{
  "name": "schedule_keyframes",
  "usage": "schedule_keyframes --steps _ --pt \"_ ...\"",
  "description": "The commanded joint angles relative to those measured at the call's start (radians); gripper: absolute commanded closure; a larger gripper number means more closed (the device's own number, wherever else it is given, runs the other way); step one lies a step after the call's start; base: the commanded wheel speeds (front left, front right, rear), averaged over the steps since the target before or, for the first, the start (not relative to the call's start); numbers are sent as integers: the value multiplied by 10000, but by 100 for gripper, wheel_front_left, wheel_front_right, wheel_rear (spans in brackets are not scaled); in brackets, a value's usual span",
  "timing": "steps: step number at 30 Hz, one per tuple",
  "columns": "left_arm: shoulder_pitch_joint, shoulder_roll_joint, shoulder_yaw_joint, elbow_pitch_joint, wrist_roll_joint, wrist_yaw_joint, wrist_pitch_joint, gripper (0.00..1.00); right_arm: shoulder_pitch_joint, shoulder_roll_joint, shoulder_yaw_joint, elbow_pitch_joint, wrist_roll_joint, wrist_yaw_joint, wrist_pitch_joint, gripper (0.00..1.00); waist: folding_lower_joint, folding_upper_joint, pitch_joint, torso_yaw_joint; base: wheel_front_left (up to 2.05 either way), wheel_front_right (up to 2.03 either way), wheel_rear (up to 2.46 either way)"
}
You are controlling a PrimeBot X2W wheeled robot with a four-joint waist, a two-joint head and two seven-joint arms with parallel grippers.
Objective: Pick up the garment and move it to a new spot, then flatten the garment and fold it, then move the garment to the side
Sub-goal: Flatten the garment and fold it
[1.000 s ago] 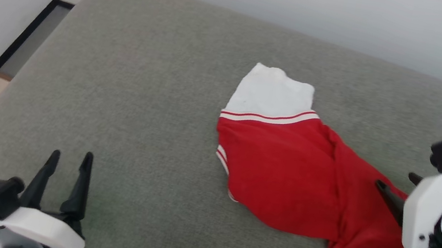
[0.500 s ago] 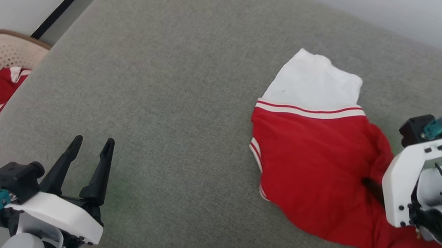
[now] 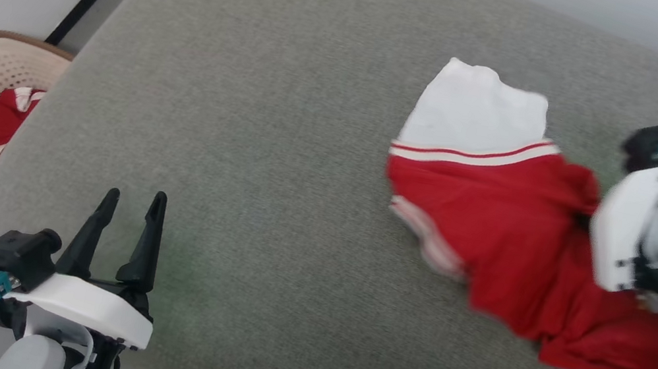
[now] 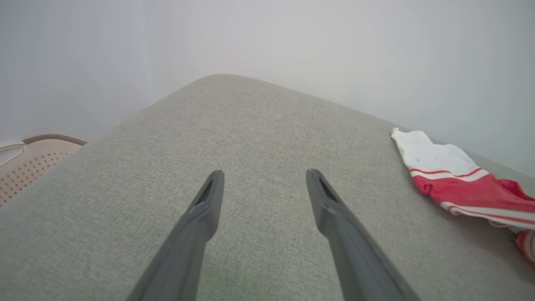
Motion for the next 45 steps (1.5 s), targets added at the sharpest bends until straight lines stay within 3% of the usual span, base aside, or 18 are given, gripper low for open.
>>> schedule_keyframes --steps 1,13,20,21,22,23,24,34,45 --pt "0 -30 75 -25 154 -47 -44 0 -11 -330 -159 199 4 -74 -79 100 0 0 -36 -101 0 0 0" --pt "132 -70 404 -30 292 -149 -44 0 1176 -1105 -1699 577 36 -54 346 100 0 0 -168 -602 0 0 0" --pt "157 -52 454 1 314 -194 -45 0 2918 -608 -2759 46 -123 -53 984 100 0 0 -231 -755 0 0 0" --pt "160 -47 462 4 306 -199 -45 0 3065 -539 -2870 -115 -188 -48 983 93 0 0 -238 -771 0 0 0" --pt "163 -42 465 1 297 -203 -45 0 3153 -492 -3009 -331 -278 -47 894 73 0 0 -240 -788 0 0 0" --pt "162 -35 471 -2 299 -205 -45 0 3233 -456 -3123 -516 -322 -47 847 25 0 0 -243 -804 0 0 0" --pt "165 -37 474 -7 293 -196 -45 0 3359 -409 -3191 -716 -371 -47 897 0 0 0 -260 -819 0 0 0" --pt "357 74 389 -24 253 -204 -45 0 3929 165 -4260 -3254 -950 -45 779 0 0 0 -582 -987 0 0 0" --pt "473 373 267 -118 87 -207 -45 0 4372 597 -4517 -5267 -1474 -45 359 0 0 0 -850 -1256 0 0 0"
